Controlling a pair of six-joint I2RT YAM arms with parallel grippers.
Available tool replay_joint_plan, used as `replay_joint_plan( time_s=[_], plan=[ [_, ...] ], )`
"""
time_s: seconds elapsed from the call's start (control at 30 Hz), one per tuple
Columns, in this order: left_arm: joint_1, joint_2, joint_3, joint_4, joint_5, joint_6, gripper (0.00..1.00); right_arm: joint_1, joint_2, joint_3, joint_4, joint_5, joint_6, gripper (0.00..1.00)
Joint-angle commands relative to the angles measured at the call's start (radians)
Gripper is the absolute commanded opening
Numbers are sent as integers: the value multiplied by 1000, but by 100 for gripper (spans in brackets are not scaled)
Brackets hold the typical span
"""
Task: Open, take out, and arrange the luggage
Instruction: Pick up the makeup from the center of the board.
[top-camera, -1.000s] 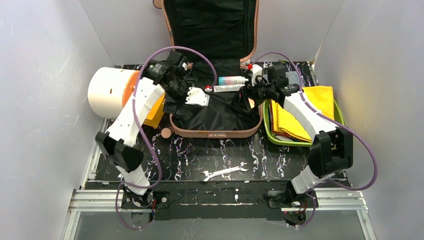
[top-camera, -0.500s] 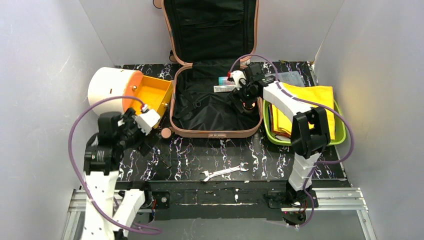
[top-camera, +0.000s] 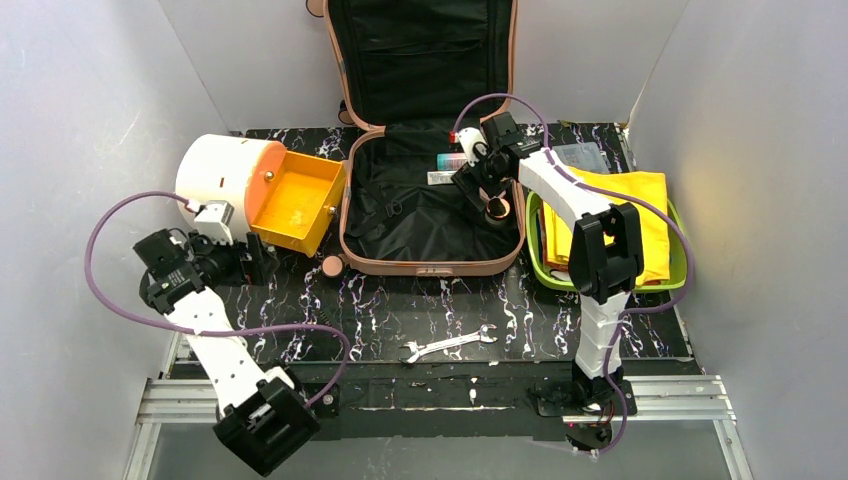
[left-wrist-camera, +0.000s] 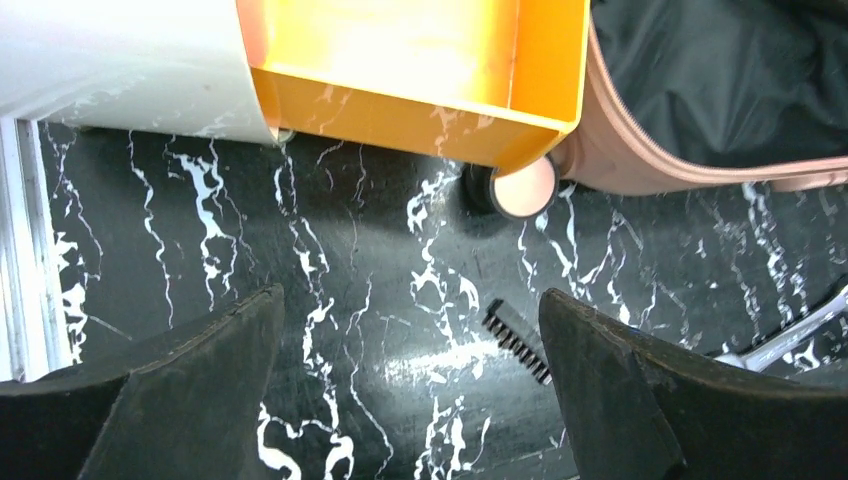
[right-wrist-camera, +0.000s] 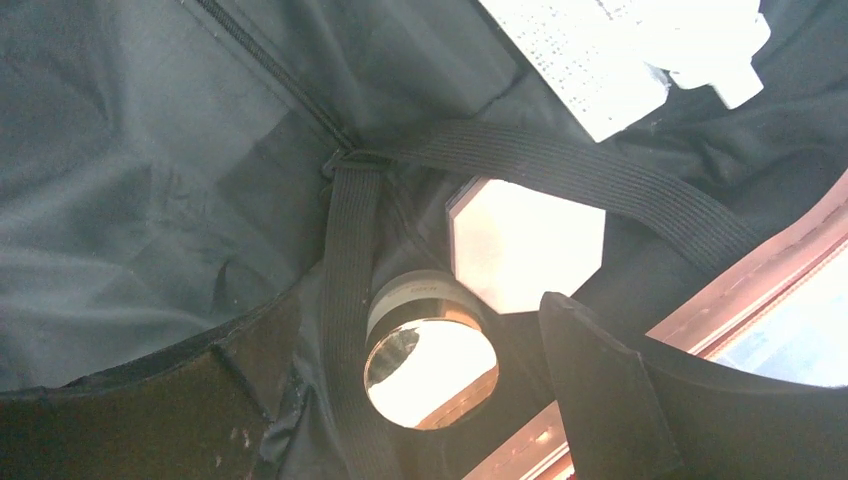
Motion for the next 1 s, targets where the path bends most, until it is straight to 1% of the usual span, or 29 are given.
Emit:
replay_joint_plan(
  time_s=[0.0,0.13,0.2,0.27,0.37,0.53,0.6,0.97],
  plan=[
    [52,-59,-39,61,191,-84,98,4,-7,22,-57,-15,-45,98],
    [82,-191,-160,237,200,-198,98,6,-33,-45,-48,-24,-64,99],
    [99,-242,-185,279,200,-224,98,6,-54,-73,-13,-21,-64,98],
    [112,-261,-198,294,212,-239,98,6,-82,-104,44,-27,-65,99],
    [137,-225,-205,272,239,-219,98,9,-115,-142,112,-30,-59,98],
    [225,-134,-183,211,361,-183,98,9,-127,-158,108,-31,-55,98],
    [242,-119,-175,192,397,-174,98,8,-138,-179,113,-25,-62,98],
    [263,-165,-191,194,417,-174,98,-40,-125,-209,110,-66,-53,98]
  ],
)
